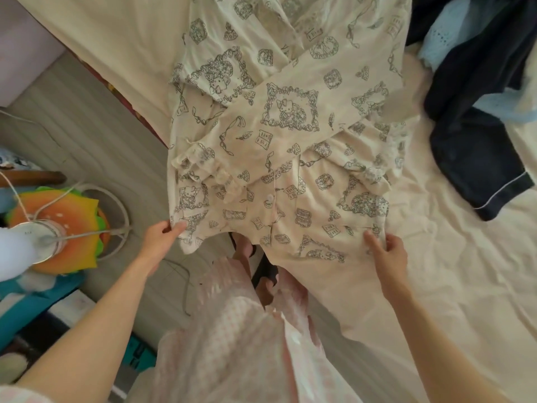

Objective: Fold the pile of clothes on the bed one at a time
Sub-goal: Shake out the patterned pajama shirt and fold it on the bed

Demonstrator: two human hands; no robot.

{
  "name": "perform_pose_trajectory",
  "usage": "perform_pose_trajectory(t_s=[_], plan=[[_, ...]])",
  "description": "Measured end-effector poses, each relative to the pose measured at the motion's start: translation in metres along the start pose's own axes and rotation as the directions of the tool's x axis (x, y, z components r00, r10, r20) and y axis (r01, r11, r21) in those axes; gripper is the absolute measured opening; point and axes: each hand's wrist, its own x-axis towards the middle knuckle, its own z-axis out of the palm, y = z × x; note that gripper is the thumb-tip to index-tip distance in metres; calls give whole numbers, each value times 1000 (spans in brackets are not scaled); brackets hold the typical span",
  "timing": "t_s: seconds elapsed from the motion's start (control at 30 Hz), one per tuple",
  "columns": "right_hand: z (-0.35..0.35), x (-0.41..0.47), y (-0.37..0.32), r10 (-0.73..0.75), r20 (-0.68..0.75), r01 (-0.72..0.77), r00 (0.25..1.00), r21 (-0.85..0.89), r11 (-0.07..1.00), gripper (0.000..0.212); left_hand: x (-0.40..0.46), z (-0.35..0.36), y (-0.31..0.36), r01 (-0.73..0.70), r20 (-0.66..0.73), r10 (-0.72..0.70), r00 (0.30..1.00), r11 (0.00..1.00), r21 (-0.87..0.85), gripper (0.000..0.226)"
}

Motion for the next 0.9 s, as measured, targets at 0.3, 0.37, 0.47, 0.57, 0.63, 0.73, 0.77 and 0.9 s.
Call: perform_pose_trajectory(t_s=[0.3,0.37,0.47,0.57,0.63,0.73,0.77,0.9], plan=[[-21,-13,17,138,391,-350,910,546,761,5,-52,-4,-34,-49,-82,15,996,900,-432,31],[-26,-16,18,101,431,-392,897,667,634,11,-59,-10,-35,-43,-57,17,998,863,-503,32],[-36,-23,14,67,444,-423,894,782,458,12,-73,-18,-37,-35,-32,20,999,809,-587,25],[-39,-25,5,29,443,-422,896,831,361,14,-85,-20,-36,-43,-31,29,999,769,-637,19],[-40,-25,-1,18,451,-425,892,828,366,18,-91,-19,-36,-49,-45,27,999,764,-643,13],[-40,-22,-7,-5,453,-426,891,841,334,19,-93,-14,-36,-60,-65,24,998,772,-632,10],[-39,-21,-7,-9,439,-408,898,843,351,17,-92,-13,-36,-63,-75,20,997,774,-630,10],[-39,-16,6,92,312,-315,946,807,500,40,-86,-8,-38,-65,-86,14,996,778,-625,9]])
